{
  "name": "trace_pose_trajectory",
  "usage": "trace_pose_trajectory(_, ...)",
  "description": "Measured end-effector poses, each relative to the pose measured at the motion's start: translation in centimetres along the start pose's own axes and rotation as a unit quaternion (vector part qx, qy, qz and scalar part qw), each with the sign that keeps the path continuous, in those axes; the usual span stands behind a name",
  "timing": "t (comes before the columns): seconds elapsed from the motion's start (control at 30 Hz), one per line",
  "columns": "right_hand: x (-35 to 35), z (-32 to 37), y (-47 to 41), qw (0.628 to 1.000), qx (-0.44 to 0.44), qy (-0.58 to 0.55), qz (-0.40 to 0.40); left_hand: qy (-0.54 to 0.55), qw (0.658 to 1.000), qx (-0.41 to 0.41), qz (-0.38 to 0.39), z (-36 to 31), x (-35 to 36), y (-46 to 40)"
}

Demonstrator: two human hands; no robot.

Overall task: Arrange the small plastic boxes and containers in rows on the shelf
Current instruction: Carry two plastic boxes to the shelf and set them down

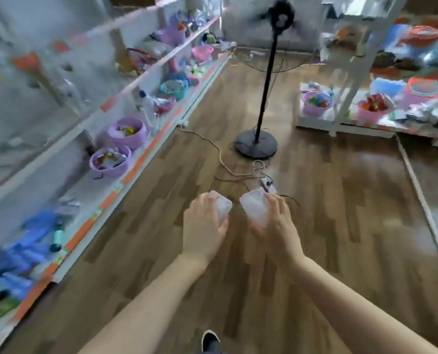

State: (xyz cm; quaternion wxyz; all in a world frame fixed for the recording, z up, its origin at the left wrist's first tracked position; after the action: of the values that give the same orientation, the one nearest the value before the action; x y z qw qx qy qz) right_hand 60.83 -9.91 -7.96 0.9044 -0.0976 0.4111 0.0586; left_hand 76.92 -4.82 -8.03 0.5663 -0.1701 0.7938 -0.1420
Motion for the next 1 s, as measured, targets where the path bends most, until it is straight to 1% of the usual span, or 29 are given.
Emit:
trace_pose_trajectory(0.1, 5.3, 5.9, -1.8, 0.998, -0.054, 0.006, 0.043, -0.041, 0.997, -0.059, -0.013, 6.2, -3.4, 0.7)
trace_pose_trajectory(0.23, 10.5, 12.9, -3.3, 0.989, -0.107, -0.011, 0.1, -0.078, 0.988, -0.128, -0.038, 12.9, -7.4, 1.7)
trace_pose_trajectory(0.3, 12.7, 15.8, -4.0, 0.983, -0.133, -0.018, 0.127, -0.094, 0.983, -0.146, -0.054, 15.5, -9.2, 1.8)
trace_pose_trajectory(0.43, 17.1, 21.0, -6.1, 0.973, -0.171, -0.02, 0.153, -0.131, 0.971, -0.187, -0.077, 20.1, -11.9, 1.4)
trace_pose_trajectory(0.57, 21.1, 25.5, -9.1, 0.964, -0.192, -0.035, 0.181, -0.162, 0.959, -0.221, -0.069, 25.5, -12.6, 0.1)
trace_pose_trajectory(0.77, 27.4, 31.5, -16.6, 0.953, -0.23, -0.045, 0.193, -0.214, 0.936, -0.273, -0.067, 34.4, -12.3, -5.1)
trace_pose_trajectory(0.83, 29.5, 33.7, -19.9, 0.949, -0.238, -0.045, 0.201, -0.217, 0.928, -0.292, -0.08, 37.3, -12.4, -7.6)
trace_pose_trajectory(1.0, 33.0, 39.3, -28.5, 0.94, -0.26, -0.054, 0.214, -0.233, 0.917, -0.31, -0.094, 43.4, -13.4, -15.3)
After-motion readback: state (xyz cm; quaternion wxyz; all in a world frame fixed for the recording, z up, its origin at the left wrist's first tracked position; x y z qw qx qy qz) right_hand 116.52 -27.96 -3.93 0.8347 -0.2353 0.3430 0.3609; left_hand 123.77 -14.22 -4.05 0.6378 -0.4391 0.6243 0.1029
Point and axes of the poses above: each hand's wrist, its own y-axis away from the middle knuckle, its own x-axis out of the palm, z = x × y, the point moved 3 cm from there along -y, towards the middle knuckle, and after that the axes turned 13 degrees about x, right-handed, at the moved point
